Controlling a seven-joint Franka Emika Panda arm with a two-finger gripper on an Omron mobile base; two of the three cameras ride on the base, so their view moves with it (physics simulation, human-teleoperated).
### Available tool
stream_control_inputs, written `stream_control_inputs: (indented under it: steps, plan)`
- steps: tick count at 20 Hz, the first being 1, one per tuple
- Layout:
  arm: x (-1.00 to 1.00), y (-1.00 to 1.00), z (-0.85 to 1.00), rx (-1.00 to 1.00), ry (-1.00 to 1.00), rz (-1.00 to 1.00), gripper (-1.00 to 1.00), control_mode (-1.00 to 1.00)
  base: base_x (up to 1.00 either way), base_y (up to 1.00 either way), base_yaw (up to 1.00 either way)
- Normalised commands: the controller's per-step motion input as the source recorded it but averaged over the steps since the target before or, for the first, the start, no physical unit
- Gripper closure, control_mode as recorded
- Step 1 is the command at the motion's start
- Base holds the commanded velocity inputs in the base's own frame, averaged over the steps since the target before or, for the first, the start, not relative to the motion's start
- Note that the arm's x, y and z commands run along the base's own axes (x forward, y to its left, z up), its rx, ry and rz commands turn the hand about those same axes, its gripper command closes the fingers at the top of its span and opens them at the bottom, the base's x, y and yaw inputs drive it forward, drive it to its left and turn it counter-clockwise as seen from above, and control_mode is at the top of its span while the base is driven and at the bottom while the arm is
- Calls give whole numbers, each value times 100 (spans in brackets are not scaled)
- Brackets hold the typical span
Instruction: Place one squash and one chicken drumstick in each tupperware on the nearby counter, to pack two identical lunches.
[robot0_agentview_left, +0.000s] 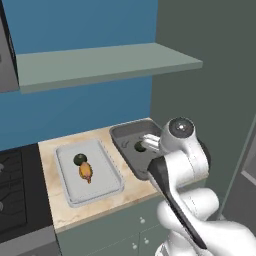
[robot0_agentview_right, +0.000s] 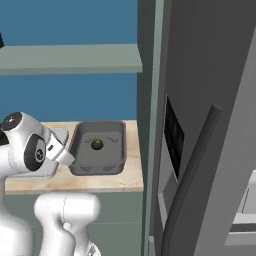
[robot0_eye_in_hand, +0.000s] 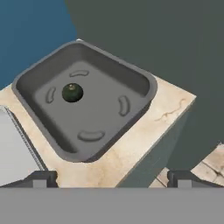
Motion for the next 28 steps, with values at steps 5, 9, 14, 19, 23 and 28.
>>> stream_control_inputs:
  steps: [5, 9, 14, 19, 23, 28]
  plan:
    - [-100, -22, 49, 1, 0, 44, -100, -100, 0, 0, 0]
    - [-85, -9, 7, 0, 0, 43, -100, -100, 0, 0, 0]
    - [-28, 4, -35, -1, 0, 29, -100, -100, 0, 0, 0]
    - [-4, 18, -19, -4, 6, 0, -100, 100, -22, 12, 0]
    - [0, 0, 0, 0, 0, 0, -100, 100, -89, 25, -2]
    - [0, 0, 0, 0, 0, 0, -100, 100, -100, 1, 0]
